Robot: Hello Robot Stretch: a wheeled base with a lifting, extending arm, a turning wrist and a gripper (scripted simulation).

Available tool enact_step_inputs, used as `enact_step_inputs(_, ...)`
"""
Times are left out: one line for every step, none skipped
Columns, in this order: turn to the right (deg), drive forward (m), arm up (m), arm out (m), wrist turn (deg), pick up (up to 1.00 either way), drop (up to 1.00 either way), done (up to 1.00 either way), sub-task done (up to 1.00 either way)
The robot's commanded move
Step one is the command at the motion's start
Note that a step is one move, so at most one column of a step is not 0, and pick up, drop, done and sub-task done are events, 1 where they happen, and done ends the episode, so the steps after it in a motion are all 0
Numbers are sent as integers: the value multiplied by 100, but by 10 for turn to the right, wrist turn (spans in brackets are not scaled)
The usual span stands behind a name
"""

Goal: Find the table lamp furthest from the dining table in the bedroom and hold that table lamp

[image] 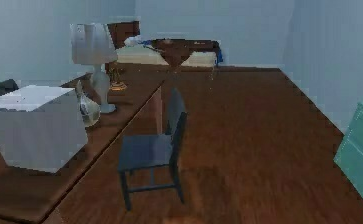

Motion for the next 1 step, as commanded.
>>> enact_step_inputs(270, 0, 0, 0, 0, 0, 0, 0, 0)
